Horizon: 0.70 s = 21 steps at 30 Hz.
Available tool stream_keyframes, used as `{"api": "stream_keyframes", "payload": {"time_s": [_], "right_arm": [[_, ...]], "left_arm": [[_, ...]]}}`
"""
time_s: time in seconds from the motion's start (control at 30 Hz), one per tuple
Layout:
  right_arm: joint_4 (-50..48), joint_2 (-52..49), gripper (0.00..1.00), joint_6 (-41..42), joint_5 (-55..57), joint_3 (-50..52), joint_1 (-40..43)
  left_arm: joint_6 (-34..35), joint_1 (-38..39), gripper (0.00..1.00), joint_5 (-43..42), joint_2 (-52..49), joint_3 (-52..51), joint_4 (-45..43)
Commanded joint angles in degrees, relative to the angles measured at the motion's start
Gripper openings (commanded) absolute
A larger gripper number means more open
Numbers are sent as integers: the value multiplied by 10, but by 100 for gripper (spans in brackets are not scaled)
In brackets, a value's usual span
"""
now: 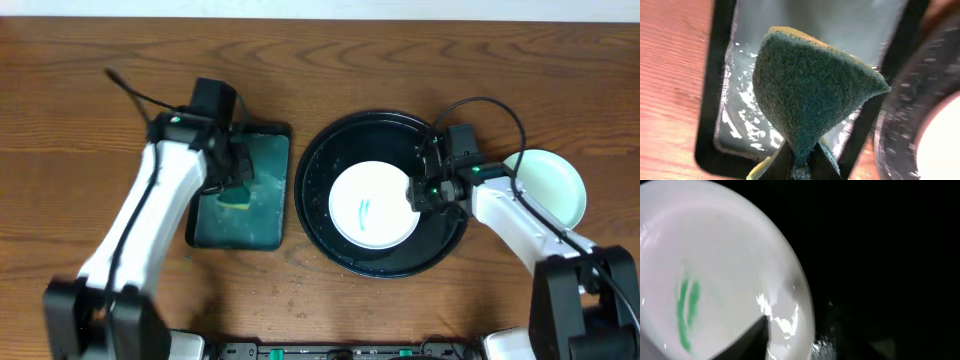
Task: Clean dirty plates on tray and stack at the side
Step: 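Scrub the white plate with the sponge while the right gripper holds it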
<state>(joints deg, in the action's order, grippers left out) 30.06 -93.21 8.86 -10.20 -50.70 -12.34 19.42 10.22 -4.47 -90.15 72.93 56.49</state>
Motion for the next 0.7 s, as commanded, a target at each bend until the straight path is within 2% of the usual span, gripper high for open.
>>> {"api": "stream_keyframes", "payload": {"time_s": [0.0,0.13,0.3,0.5,0.67], "right_arm": [[-8,-15,26,-8,-24,5,3],[-7,-40,23,-7,-23,5,3],[-5,-73,1,11,-23,5,3],[-5,-79,1,31,-35,5,2],[2,-79,1,31,-36,5,3]], "left_arm": [[-8,-1,7,-27,41,13,7],[-8,4,7,-62,54,12,10],[-8,41,7,-78,45,2,2],[-7,119,7,-95,43,-4,-66],[27,203,7,-97,26,-4,-151]]}}
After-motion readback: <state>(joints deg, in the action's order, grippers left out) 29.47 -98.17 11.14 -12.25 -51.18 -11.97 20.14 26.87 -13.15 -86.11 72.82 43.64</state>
